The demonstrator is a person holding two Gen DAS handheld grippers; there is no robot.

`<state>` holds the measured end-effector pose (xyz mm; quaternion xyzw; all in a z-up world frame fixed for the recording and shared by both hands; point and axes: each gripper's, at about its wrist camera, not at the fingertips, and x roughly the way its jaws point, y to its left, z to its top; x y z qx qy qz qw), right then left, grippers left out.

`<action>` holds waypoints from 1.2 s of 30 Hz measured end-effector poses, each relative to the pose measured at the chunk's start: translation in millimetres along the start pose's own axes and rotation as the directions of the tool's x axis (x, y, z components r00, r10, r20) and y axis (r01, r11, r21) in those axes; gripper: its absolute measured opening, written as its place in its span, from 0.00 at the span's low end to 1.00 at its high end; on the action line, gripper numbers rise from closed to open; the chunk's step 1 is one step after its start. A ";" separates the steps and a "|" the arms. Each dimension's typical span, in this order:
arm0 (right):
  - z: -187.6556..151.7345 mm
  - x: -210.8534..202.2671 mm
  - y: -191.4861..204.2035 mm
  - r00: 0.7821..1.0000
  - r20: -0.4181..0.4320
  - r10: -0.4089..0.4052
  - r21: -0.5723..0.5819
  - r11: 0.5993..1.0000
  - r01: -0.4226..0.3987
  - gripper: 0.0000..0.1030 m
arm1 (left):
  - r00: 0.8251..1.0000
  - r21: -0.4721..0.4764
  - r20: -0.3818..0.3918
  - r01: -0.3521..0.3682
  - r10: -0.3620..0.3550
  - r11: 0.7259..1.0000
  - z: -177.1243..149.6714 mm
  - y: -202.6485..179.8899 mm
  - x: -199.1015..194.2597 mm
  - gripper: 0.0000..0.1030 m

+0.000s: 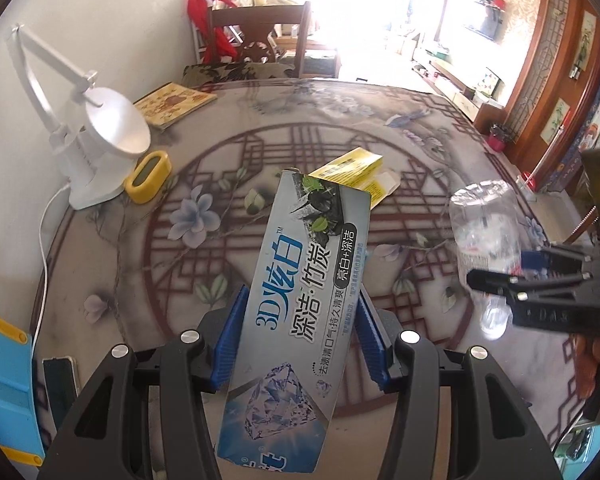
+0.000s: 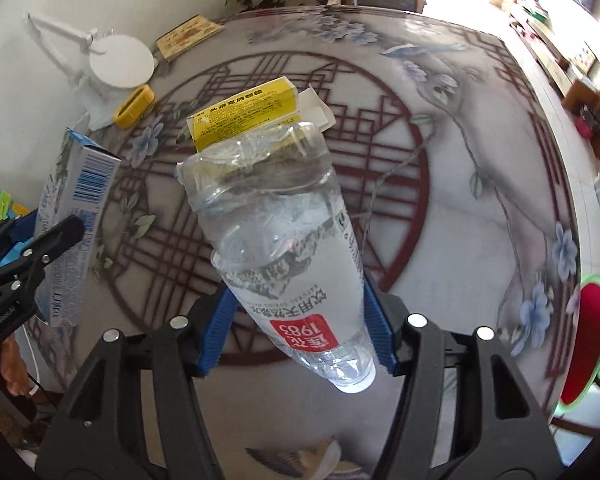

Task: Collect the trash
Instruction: 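Grasp the white toothpaste box with the left gripper while the right grasps the water bottle, then carry the toothpaste box and water bottle over the red bin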

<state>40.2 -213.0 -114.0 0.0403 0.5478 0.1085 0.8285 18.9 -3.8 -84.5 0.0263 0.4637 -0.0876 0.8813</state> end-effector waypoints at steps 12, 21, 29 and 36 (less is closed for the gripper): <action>-32.8 -51.6 -30.5 0.993 0.113 -0.022 0.175 0.985 0.002 0.47 | 0.998 0.080 0.018 0.054 -0.056 0.995 12.2 -45.5 -6.0 0.48; -50.7 -76.5 -54.7 0.987 0.160 -0.028 0.216 0.976 -0.008 0.46 | 0.996 0.129 0.020 0.086 -0.090 0.988 14.1 -84.8 -12.1 0.48; -62.3 -92.2 -74.3 0.983 0.179 -0.036 0.232 0.973 -0.007 0.46 | 0.995 0.156 0.026 0.096 -0.102 0.983 15.6 -115.8 -18.2 0.48; -75.2 -106.4 -96.8 0.980 0.196 -0.037 0.252 0.968 -0.014 0.46 | 0.993 0.180 0.032 0.103 -0.110 0.978 16.7 -143.4 -23.3 0.48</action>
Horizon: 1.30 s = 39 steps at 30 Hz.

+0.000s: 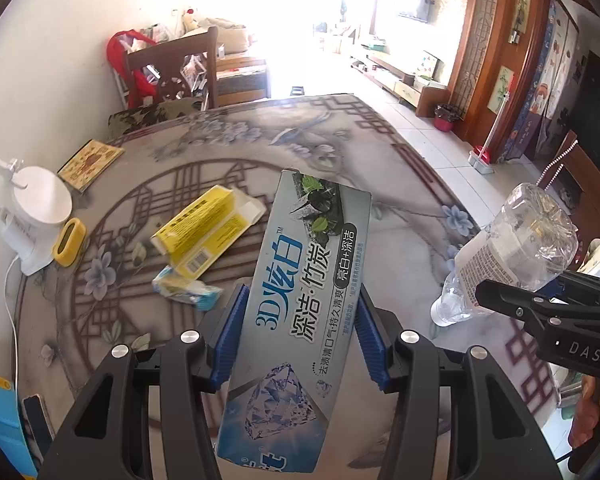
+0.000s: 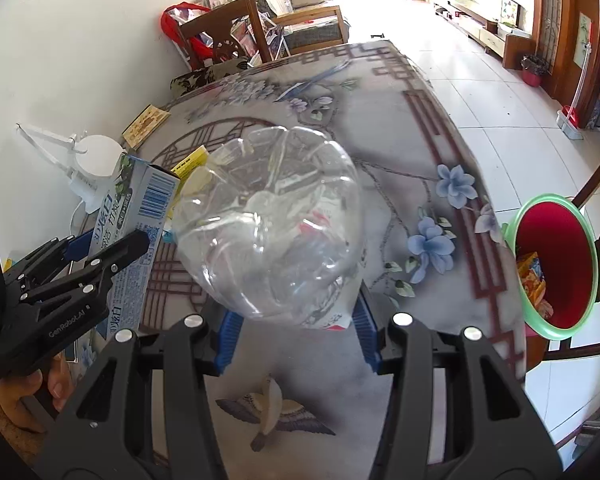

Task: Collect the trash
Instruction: 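Carry the toothpaste box and water bottle over the red bin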

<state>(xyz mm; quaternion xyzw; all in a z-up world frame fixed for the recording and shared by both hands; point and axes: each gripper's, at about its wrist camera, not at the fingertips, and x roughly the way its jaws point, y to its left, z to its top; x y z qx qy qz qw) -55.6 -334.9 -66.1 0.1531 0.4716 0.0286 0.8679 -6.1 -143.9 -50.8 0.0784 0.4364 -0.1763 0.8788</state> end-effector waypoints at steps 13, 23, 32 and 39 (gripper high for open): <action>-5.4 -27.2 -63.4 0.999 0.037 -0.009 0.079 0.997 0.006 0.46 | 0.999 0.075 0.010 0.040 -0.041 0.996 15.2 -70.7 2.4 0.48; -9.3 -46.0 -124.6 0.997 0.063 -0.046 0.162 0.986 0.035 0.46 | 0.996 0.122 -0.010 0.092 -0.091 0.988 29.6 -128.3 16.6 0.48; -17.9 -68.4 -211.4 0.987 0.079 -0.141 0.285 0.952 0.114 0.46 | 0.983 0.167 -0.055 0.184 -0.177 0.969 40.3 -197.7 35.9 0.48; -10.0 -73.0 -273.3 0.971 0.084 -0.222 0.331 0.926 0.183 0.46 | 0.978 0.205 -0.080 0.204 -0.191 0.957 42.9 -238.5 43.4 0.48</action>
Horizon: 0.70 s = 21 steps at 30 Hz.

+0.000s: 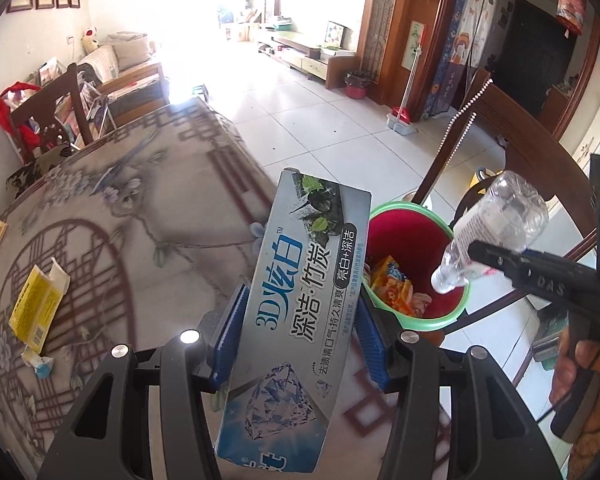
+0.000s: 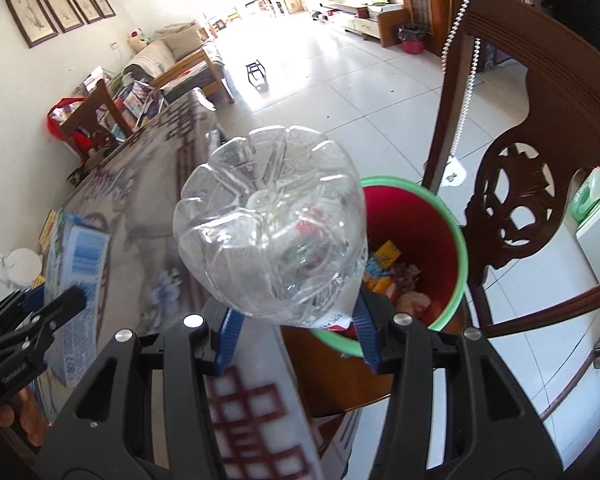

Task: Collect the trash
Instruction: 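Carry the toothpaste box and water bottle over the red bin, then open the right gripper to drop the bottle while the left drops the toothpaste box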

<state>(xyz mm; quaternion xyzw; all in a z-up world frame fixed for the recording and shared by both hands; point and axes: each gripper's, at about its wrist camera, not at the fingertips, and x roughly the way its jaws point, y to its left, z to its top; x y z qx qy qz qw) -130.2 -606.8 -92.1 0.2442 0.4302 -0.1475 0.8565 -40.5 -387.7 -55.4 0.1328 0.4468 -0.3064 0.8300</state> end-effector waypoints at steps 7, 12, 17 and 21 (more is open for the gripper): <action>17.4 9.5 -35.7 0.999 0.033 -0.040 0.050 0.998 0.039 0.73 | 1.000 0.024 -0.014 0.002 -0.002 1.000 14.3 -27.3 13.9 0.48; 13.5 1.5 -51.3 0.997 0.043 -0.061 0.070 0.996 0.058 0.76 | 0.999 0.049 -0.011 0.031 -0.030 0.998 30.6 -49.6 28.8 0.48; -2.7 -9.0 -69.7 0.996 0.028 -0.083 0.126 0.989 0.079 0.78 | 0.997 0.107 -0.008 0.080 -0.080 0.991 51.1 -81.3 50.2 0.48; -15.0 -14.9 -85.5 0.993 0.008 -0.114 0.164 0.980 0.111 0.79 | 0.993 0.147 -0.017 0.121 -0.120 0.982 62.0 -104.9 66.4 0.48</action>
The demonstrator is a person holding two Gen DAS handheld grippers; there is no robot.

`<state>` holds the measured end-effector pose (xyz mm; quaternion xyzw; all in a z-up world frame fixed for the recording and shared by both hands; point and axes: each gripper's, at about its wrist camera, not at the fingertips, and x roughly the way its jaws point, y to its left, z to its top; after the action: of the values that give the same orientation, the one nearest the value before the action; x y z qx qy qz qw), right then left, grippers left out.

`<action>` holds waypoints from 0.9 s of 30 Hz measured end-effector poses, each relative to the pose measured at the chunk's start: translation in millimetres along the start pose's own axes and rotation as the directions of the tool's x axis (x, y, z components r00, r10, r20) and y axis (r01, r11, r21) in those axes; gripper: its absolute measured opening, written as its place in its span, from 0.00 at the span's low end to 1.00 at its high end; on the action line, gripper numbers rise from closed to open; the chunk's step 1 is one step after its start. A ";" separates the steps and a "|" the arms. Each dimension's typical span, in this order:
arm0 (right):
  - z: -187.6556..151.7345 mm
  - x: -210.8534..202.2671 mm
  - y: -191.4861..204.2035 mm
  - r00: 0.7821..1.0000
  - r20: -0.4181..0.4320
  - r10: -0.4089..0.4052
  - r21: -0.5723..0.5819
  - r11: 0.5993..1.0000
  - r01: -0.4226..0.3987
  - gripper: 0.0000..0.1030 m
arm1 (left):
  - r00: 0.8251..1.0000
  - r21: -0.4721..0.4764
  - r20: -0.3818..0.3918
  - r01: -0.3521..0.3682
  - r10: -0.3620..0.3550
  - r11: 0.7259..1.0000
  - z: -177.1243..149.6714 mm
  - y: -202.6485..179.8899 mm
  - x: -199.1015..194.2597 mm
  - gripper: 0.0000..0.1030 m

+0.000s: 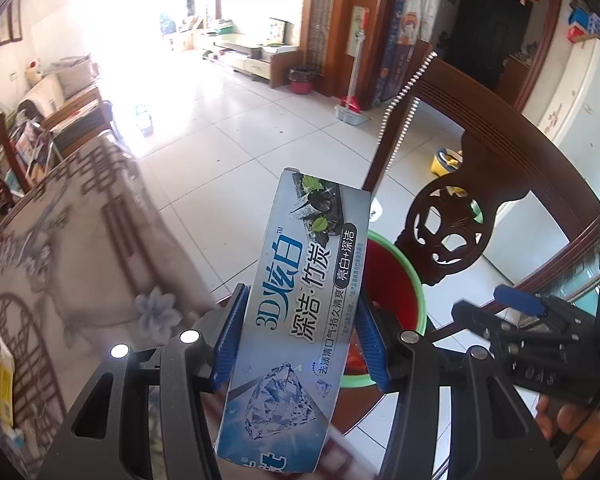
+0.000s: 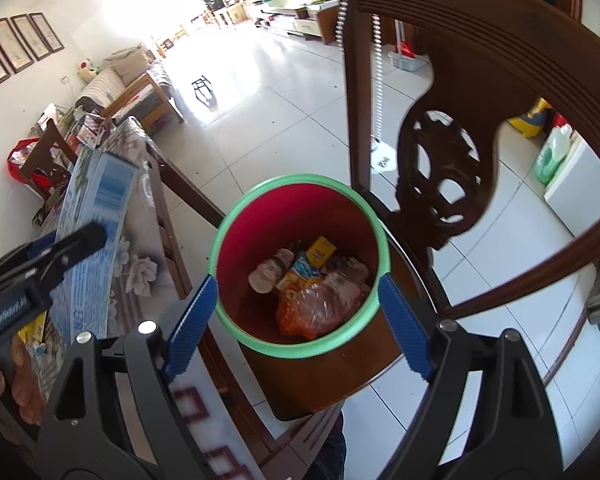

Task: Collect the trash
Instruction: 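Open the right gripper to drop the bottle while the left drops the toothpaste box, then move both grippers back to the table and grasp the yellow medicine box with the left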

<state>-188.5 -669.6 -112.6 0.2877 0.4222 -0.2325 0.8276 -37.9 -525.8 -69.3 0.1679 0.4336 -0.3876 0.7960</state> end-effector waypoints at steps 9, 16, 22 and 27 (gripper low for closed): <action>-5.6 -12.1 -16.0 0.999 0.021 -0.034 0.057 0.998 0.033 0.79 | 0.998 0.058 -0.030 0.053 -0.052 0.997 22.6 -31.0 34.8 0.48; -12.9 -16.3 -8.7 0.999 0.030 -0.042 0.059 0.997 0.040 0.79 | 0.998 0.090 -0.040 0.049 -0.046 0.995 38.5 -33.9 46.2 0.68; -18.8 -20.1 5.7 0.998 0.040 -0.040 0.052 0.998 0.038 0.79 | 0.998 0.091 -0.019 0.067 -0.066 0.994 25.4 -22.2 21.6 0.72; -23.4 -23.5 32.4 0.999 0.049 -0.019 0.024 1.000 0.018 0.79 | 0.998 0.065 0.002 0.061 -0.062 0.996 7.6 4.1 -7.8 0.72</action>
<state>-194.0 -627.0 -95.2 0.2877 0.4015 -0.2521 0.8321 -33.1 -524.0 -58.9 0.1794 0.4242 -0.4261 0.7787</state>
